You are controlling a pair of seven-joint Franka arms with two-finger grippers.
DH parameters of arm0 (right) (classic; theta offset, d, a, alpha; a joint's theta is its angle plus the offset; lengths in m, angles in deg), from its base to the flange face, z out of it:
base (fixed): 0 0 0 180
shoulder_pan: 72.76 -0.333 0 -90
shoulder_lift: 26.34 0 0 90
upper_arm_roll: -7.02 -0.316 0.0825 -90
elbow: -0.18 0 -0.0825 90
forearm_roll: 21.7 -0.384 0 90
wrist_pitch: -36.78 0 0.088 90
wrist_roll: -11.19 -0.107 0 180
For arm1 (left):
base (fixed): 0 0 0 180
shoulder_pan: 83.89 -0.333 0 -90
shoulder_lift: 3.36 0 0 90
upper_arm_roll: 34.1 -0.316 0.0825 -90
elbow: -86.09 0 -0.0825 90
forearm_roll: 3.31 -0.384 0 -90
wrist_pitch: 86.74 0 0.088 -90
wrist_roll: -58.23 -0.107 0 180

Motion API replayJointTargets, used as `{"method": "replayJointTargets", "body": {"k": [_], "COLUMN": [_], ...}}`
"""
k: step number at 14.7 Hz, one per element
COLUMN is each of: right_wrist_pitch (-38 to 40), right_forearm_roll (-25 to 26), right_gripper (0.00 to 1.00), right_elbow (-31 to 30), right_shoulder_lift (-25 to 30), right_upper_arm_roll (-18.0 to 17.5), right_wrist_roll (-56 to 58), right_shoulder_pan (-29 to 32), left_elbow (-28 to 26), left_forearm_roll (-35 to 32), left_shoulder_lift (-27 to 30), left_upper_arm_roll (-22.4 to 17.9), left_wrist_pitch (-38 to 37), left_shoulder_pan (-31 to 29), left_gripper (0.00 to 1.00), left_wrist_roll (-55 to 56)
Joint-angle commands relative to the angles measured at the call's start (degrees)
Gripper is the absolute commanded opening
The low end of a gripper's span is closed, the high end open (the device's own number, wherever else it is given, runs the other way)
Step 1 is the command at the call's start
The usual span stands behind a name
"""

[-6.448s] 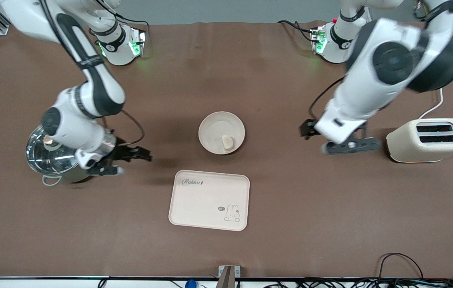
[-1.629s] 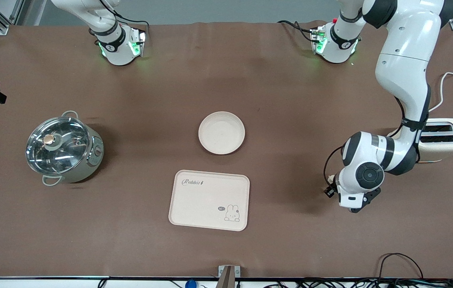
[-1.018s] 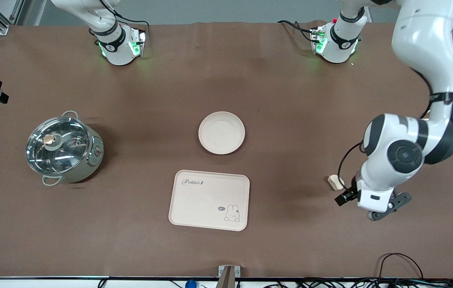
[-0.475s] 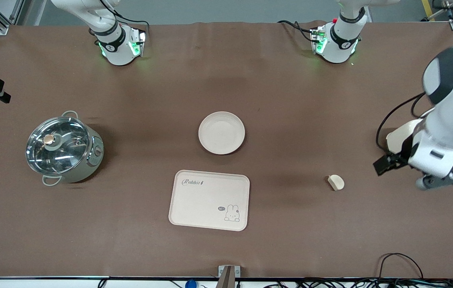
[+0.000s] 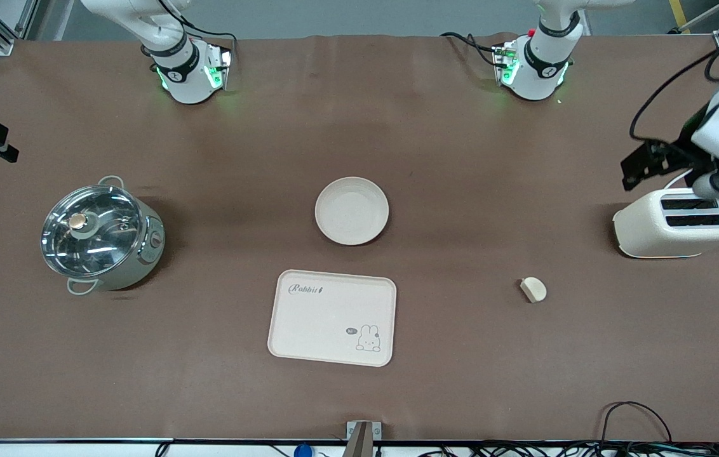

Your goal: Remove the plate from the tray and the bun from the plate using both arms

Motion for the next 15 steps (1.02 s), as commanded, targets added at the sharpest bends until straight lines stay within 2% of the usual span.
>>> {"method": "replayJointTargets", "body": {"k": [1,4,9,15], "right_wrist_pitch": [0.35,0.53,0.35,0.53], "right_forearm_roll": [-0.48,-0.48,-0.48,-0.48], "right_gripper": [1.00,1.00,1.00,1.00], "right_elbow": [-1.20,-1.21,-1.12,-1.21], "right_shoulder_lift": [1.23,1.14,1.14,1.14], "right_upper_arm_roll": [0.04,0.21,0.30,0.30], "right_wrist_roll": [0.09,0.35,0.62,0.62], "right_shoulder_pan": [0.05,0.32,0.41,0.49], "left_elbow": [-6.56,-8.86,-5.80,-5.88], "left_forearm_roll": [1.55,1.98,1.72,2.34], "left_shoulder_lift": [5.55,7.32,5.48,5.21], "left_upper_arm_roll": [-0.28,-1.24,-1.24,-1.16], "left_wrist_pitch": [-0.22,-0.22,-0.22,-0.66], "left_shoulder_pan": [-0.66,-0.74,-1.45,-1.01], "left_gripper": [1.00,1.00,1.00,1.00], "left_wrist_roll": [-2.62,-4.74,-7.81,-6.76]}}
